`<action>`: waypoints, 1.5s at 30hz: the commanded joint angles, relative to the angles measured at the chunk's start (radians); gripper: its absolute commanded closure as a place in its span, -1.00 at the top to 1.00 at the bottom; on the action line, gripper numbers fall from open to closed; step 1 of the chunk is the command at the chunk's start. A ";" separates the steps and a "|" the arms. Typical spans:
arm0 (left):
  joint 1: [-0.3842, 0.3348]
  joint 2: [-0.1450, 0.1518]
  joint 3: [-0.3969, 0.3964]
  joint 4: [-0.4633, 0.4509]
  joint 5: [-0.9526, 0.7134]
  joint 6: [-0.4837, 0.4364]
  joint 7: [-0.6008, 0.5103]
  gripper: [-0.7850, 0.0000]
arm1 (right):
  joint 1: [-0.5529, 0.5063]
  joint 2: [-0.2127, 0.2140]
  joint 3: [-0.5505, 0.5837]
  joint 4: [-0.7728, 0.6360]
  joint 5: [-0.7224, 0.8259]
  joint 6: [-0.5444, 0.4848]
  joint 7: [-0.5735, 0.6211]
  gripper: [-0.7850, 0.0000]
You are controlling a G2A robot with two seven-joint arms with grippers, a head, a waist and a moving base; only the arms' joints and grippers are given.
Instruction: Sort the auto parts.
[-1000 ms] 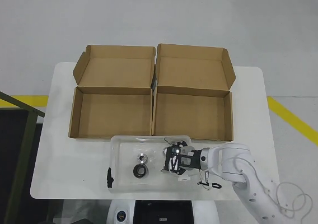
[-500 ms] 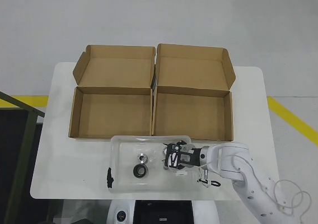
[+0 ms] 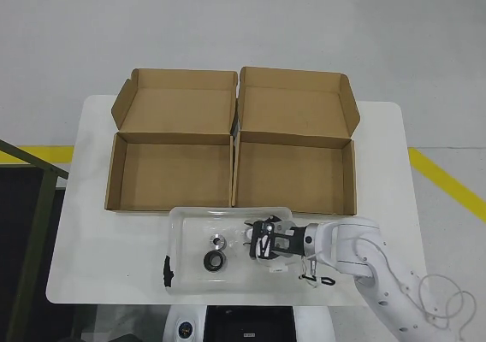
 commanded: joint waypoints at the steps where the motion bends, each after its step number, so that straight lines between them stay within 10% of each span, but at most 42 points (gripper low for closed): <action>1: 0.000 0.000 0.000 0.000 0.000 0.000 0.000 1.00 | 0.001 0.001 0.001 -0.009 0.004 -0.008 -0.017 -1.00; 45: 0.000 0.000 0.000 0.000 0.000 0.000 0.000 1.00 | 0.129 0.007 0.118 -0.108 0.015 0.031 -0.520 -1.00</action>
